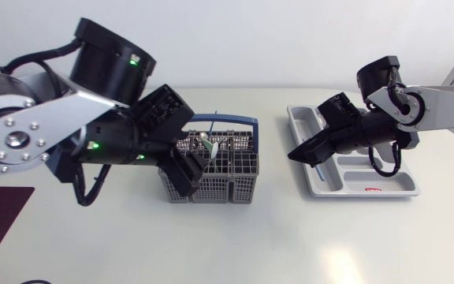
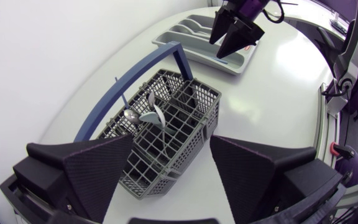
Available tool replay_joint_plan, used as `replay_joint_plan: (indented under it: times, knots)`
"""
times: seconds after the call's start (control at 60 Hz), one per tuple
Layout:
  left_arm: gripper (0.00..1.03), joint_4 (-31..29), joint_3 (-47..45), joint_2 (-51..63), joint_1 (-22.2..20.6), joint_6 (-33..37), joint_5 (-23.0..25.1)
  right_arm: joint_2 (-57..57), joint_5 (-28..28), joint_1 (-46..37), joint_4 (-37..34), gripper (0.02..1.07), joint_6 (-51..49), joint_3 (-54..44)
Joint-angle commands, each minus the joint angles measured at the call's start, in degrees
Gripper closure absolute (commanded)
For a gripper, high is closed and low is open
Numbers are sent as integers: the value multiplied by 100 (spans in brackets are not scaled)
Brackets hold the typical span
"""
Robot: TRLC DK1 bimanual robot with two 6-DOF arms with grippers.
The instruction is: Unload the cutlery basket into the drawer organizer.
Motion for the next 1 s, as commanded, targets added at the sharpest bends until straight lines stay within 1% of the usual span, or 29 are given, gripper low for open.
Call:
replay_joint_plan:
  times: [0.0,0.083,0.133,0.2,0.25,0.317,0.367,0.6,0.667,0.717,0.783,0.833,0.933,0.983]
  knots:
    - [12,-197,269,453,-152,-343,-174,-58,-112,-140,88,18,-145,-219]
    - [12,-267,489,734,-143,-493,-174,-67,-226,-246,114,18,-198,-290]
    - [17,-294,612,910,-134,-528,-165,-67,-279,-281,141,18,-198,-334]
    - [18,-294,708,1060,-108,-633,-165,-67,-288,-290,211,18,-198,-404]
    - [22,-285,788,1174,-108,-712,-165,-67,-305,-281,273,18,-198,-465]
    - [34,-206,884,1350,-82,-897,-165,-67,-323,-281,317,18,-198,-527]
    - [40,-144,919,1481,-64,-985,-165,-67,-323,-281,352,18,-198,-553]
    - [40,-47,990,1842,76,-1284,-183,-41,-384,-281,457,18,-198,-632]
    - [40,-47,1034,1877,94,-1336,-314,-58,-411,-272,457,18,-189,-659]
    - [43,32,1042,1877,138,-1363,-341,-93,-428,-255,457,18,-189,-685]
    - [44,111,1051,1877,173,-1415,-341,-181,-472,-237,431,19,-198,-747]
    - [44,216,1051,1877,200,-1442,-341,-357,-569,-237,405,18,-303,-843]
    - [44,322,1078,1912,208,-1468,-350,-990,-674,-176,413,18,-840,-1274]
    - [44,383,1095,1947,200,-1468,-376,-1297,-929,-167,396,18,-1068,-1485]
